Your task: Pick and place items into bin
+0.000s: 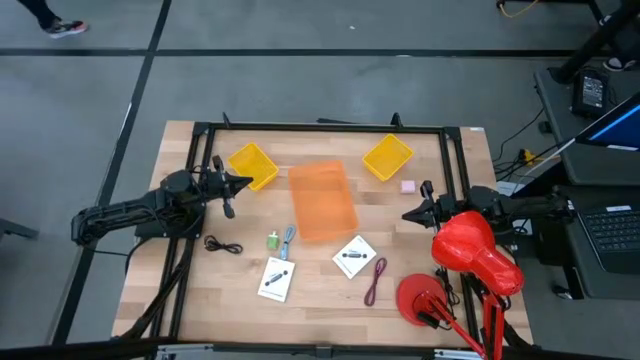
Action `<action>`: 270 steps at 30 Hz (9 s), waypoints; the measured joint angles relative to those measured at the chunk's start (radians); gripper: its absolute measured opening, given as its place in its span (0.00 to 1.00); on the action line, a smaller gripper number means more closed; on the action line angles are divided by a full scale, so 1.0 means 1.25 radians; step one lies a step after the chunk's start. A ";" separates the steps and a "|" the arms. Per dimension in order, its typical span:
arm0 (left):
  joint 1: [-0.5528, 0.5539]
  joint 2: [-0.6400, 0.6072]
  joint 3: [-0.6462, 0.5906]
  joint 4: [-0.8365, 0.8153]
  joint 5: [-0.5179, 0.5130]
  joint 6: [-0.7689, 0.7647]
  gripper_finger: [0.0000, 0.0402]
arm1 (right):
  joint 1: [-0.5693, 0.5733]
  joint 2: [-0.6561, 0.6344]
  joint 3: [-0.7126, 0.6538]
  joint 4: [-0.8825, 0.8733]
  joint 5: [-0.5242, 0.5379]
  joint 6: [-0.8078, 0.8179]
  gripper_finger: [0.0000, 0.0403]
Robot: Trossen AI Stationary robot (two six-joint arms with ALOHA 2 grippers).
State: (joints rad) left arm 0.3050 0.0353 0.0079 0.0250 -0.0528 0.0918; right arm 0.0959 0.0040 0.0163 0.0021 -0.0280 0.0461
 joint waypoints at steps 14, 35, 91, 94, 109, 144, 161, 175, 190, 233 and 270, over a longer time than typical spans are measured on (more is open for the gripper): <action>0.000 0.000 0.000 0.000 0.000 0.000 0.00 | 0.000 0.000 0.000 0.000 0.000 -0.001 0.00; 0.000 0.000 0.000 0.000 0.000 -0.016 0.00 | 0.000 0.000 0.000 0.016 0.000 0.000 0.00; -0.002 0.132 0.045 0.163 0.106 -0.064 0.00 | -0.002 0.007 0.016 0.080 0.157 -0.025 0.00; -0.002 0.187 0.068 0.163 0.106 -0.075 0.00 | -0.002 0.028 0.047 0.077 0.169 -0.028 0.00; -0.002 0.422 0.146 0.230 0.143 -0.080 0.00 | -0.030 0.326 0.225 -0.088 0.184 -0.038 0.00; -0.002 0.456 0.146 0.214 0.164 -0.076 0.00 | -0.250 0.730 0.538 -0.561 0.054 0.125 0.00; -0.002 0.456 0.146 0.211 0.163 -0.082 0.00 | -0.297 0.823 0.538 -0.579 0.054 0.125 0.06; -0.002 0.455 0.146 0.248 0.160 -0.034 0.00 | -0.319 0.822 0.550 -0.605 0.079 0.125 0.13; -0.002 0.455 0.146 0.301 0.153 0.021 0.00 | -0.324 0.928 0.667 -0.837 0.106 0.211 0.13; -0.002 0.455 0.146 0.300 0.143 0.021 0.00 | -0.331 1.133 0.699 -0.807 0.282 -0.173 0.74; -0.002 0.456 0.146 0.291 0.143 0.020 0.00 | -0.496 1.133 0.583 -0.641 0.126 -0.298 0.74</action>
State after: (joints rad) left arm 0.3019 0.6048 0.1909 0.3889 0.1253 0.1165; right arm -0.5236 1.4204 0.7448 -0.7990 0.1291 -0.3267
